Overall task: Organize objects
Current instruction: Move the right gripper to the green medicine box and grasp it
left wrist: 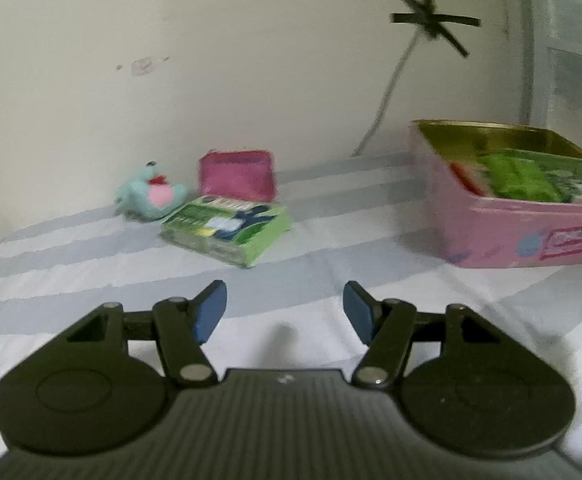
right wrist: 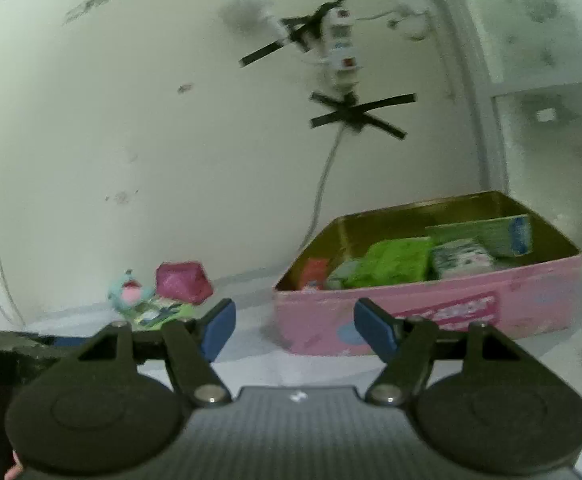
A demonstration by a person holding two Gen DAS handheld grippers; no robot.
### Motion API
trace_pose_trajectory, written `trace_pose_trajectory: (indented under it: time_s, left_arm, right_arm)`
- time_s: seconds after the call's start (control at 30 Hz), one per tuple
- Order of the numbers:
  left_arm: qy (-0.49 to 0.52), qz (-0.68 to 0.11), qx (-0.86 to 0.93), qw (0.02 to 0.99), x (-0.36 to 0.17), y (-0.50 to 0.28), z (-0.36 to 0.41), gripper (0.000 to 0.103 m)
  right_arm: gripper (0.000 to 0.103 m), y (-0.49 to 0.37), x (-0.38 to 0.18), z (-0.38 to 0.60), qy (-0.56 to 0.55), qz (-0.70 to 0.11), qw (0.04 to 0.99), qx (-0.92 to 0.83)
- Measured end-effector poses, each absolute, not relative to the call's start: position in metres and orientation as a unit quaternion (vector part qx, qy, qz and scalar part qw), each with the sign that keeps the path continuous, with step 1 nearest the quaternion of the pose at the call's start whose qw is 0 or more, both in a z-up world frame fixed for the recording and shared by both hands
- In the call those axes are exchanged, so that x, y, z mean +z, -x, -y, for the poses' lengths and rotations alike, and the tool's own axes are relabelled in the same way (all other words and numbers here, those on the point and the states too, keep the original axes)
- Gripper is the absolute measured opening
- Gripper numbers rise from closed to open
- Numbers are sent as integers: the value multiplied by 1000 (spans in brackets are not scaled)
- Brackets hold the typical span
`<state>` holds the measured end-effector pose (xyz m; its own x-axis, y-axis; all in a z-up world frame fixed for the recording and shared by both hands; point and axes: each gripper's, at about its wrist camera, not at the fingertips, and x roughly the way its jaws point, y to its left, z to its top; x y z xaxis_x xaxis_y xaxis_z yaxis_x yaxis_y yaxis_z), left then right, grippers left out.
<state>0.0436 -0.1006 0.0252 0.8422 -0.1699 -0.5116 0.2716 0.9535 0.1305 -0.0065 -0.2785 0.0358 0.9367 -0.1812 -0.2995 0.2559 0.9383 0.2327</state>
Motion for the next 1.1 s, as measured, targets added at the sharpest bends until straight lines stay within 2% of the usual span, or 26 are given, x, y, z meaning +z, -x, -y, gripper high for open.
trace_pose_trajectory:
  time_s: [0.3,0.5,0.57,0.63,0.73,0.8,0.97,1.1]
  left_arm:
    - [-50,-288,-37,956,2,-82,19,66]
    - [10,-285,4,959,-12,-106,-29,66]
    - [49,-297,-7,954,-12,-112,-40,66]
    - [66,-290,-9,955,-11,-110,-46,66]
    - [75,-293,-14,953,-12,-111,-48,67]
    - [74,-293,-14,953,-13,-112,-48,68]
    - [72,-294,-17,953,-14,-110,-48,71]
    - [73,-293,-16,953,-15,-108,-49,71]
  right_arm:
    - [68,-38,17,224,-89,-197,975,-51]
    - [67,-101,8,187,-75,-243,967,13]
    - [74,-127,6,175,-50,-251,966,33]
    - [96,-157,3,162,3,-251,966,58]
    - [100,-202,-3,149,91,-243,963,69]
    - [103,-232,-6,150,97,-260,957,81]
    - [103,-290,-19,163,73,-313,943,91]
    - [94,-298,-26,165,54,-345,931,106]
